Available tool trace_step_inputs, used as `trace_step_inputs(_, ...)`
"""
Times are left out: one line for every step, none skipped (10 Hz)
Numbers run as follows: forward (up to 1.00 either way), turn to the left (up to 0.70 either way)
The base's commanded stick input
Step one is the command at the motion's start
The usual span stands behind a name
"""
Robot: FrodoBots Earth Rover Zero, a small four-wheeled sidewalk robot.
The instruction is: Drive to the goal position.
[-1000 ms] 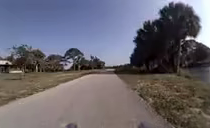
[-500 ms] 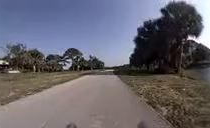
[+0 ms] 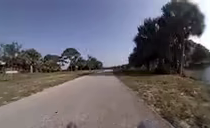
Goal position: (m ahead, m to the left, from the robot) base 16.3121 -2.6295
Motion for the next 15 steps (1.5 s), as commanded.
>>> trace_step_inputs(1.0, 0.04)
trace_step_inputs(1.0, 0.04)
trace_step_inputs(1.0, 0.05)
trace_step_inputs(1.0, 0.23)
trace_step_inputs(1.0, 0.4)
trace_step_inputs(1.0, 0.32)
trace_step_inputs(1.0, 0.11)
trace_step_inputs(1.0, 0.03)
trace_step_inputs(1.0, 0.03)
trace_step_inputs(1.0, 0.02)
trace_step_inputs(1.0, 0.02)
trace_step_inputs(1.0, 0.02)
trace_step_inputs(1.0, 0.02)
trace_step_inputs(1.0, 0.02)
trace_step_inputs(1.0, 0.02)
